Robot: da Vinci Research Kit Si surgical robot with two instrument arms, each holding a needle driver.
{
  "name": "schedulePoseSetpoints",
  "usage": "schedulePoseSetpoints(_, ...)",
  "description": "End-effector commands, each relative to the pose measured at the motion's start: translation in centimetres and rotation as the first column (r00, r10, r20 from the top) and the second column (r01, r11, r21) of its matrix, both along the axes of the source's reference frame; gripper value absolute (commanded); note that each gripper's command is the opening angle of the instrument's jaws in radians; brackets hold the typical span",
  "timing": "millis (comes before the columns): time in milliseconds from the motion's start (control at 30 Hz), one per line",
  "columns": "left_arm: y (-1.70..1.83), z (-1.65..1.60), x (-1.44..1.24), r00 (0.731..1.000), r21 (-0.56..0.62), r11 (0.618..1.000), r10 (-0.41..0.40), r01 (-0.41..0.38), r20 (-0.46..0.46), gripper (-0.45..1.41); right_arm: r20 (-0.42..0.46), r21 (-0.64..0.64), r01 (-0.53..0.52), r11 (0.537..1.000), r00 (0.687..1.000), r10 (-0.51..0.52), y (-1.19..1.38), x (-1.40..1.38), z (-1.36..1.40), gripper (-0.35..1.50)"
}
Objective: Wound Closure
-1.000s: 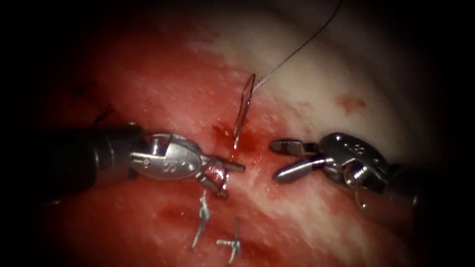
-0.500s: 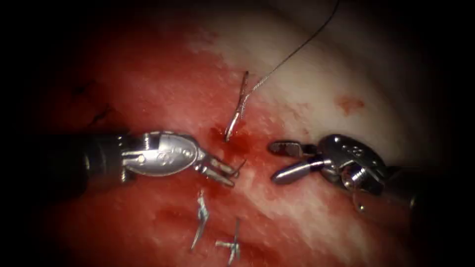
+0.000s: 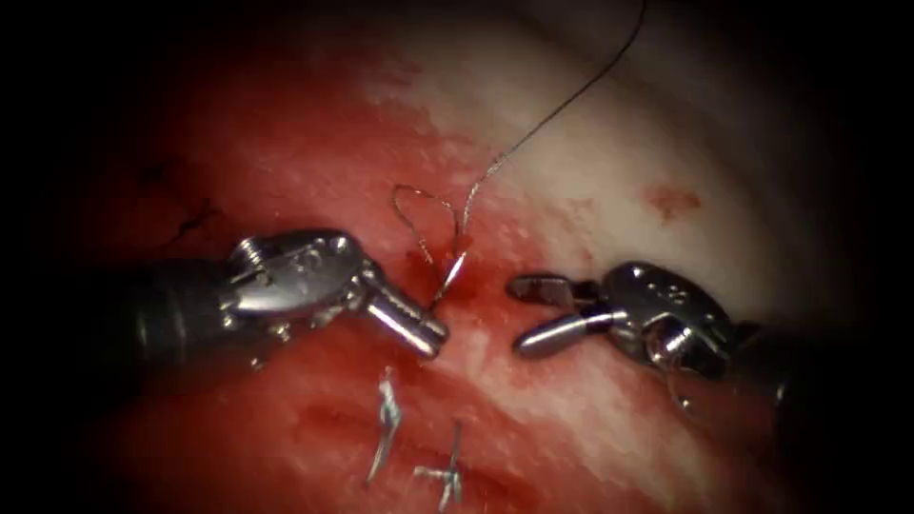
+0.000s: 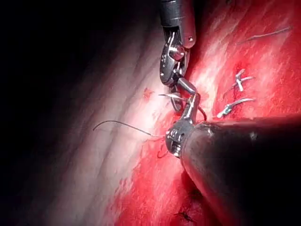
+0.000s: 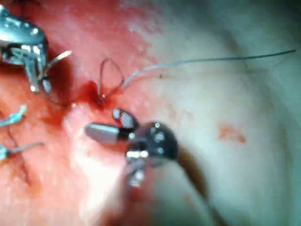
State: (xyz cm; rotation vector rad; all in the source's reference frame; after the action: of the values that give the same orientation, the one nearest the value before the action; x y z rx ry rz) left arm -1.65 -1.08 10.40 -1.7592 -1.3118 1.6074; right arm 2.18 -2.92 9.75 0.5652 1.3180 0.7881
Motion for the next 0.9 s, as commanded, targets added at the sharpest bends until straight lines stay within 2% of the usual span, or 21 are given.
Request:
schedulePoseSetpoints(33,0.02,0.0,-0.04,1.0,0.017,1.0,-0.005,0.005,0.014,-0.45,-0.002,-0.001,0.001,1.0,1.0,-0.001,-0.01,0.09,0.06,1.3)
schedulePoseSetpoints(333,0.01,-0.5,0.0,0.994,0.083,0.997,-0.007,-0.002,0.109,-0.45,-0.001,-0.004,0.0,1.0,1.0,0.0,-0.05,0.12,0.08,1.31)
schedulePoseSetpoints(533,0.0,-0.86,0.01,0.992,0.094,0.995,-0.032,0.02,0.124,-0.45,-0.001,-0.005,0.0,1.0,1.0,0.0,-0.06,0.13,0.08,1.31)
schedulePoseSetpoints(633,0.06,-0.97,0.04,0.987,0.019,0.998,-0.056,0.054,0.152,-0.45,-0.001,-0.006,0.001,1.0,1.0,-0.001,-0.08,0.14,0.07,1.31)
schedulePoseSetpoints(733,0.13,-1.0,0.09,0.975,-0.106,0.988,-0.093,0.116,0.203,-0.45,-0.001,-0.007,0.001,1.0,1.0,-0.001,-0.09,0.14,0.08,1.31)
schedulePoseSetpoints(833,0.19,-0.99,0.14,0.971,-0.231,0.957,-0.127,0.173,0.202,-0.45,-0.001,-0.008,0.002,1.0,1.0,-0.002,-0.11,0.14,0.08,1.31)
schedulePoseSetpoints(900,0.24,-0.97,0.17,0.97,-0.319,0.924,-0.16,0.212,0.181,-0.45,-0.001,-0.009,0.002,1.0,1.0,-0.002,-0.11,0.14,0.09,1.31)
